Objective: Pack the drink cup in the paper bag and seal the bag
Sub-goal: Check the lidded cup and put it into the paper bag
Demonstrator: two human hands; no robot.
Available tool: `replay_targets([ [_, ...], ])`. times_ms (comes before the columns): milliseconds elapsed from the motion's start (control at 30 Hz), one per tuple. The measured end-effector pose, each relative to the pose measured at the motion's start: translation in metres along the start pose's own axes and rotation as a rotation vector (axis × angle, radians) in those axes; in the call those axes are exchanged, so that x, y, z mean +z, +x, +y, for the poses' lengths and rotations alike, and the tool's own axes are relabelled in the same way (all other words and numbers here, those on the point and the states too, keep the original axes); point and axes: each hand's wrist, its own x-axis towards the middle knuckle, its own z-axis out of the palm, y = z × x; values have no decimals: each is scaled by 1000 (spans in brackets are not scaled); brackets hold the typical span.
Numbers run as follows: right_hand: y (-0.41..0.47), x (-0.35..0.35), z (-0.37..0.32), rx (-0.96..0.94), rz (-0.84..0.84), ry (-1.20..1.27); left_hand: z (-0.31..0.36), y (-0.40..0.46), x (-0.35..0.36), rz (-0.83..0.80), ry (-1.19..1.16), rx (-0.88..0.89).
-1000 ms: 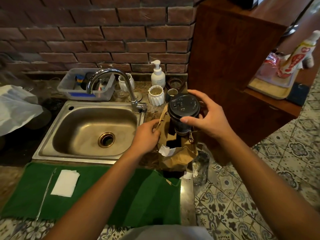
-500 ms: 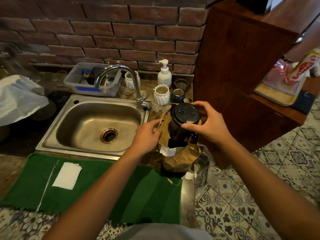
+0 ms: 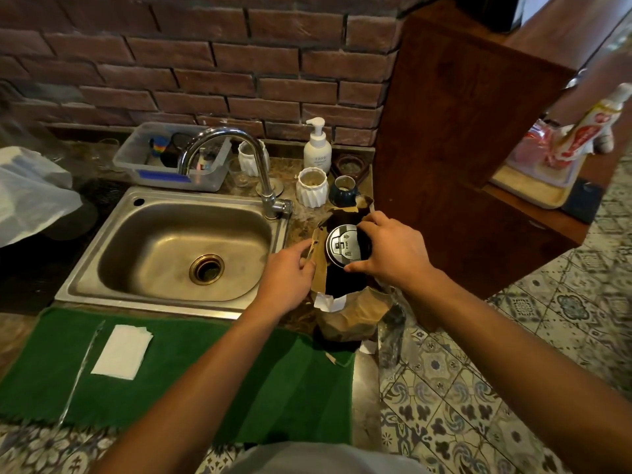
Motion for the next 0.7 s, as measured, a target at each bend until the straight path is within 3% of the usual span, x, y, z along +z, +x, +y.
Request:
replay_targets([
  [333,17,-19,-32,3,-136,-266,3,-9,3,77,136,96],
  [567,28,-16,-48,-16,-246,-390,6,-11,4,58,36,103],
  [700,33,-6,-50,-36,-280,-383,-4,-9,3,52,7,20],
])
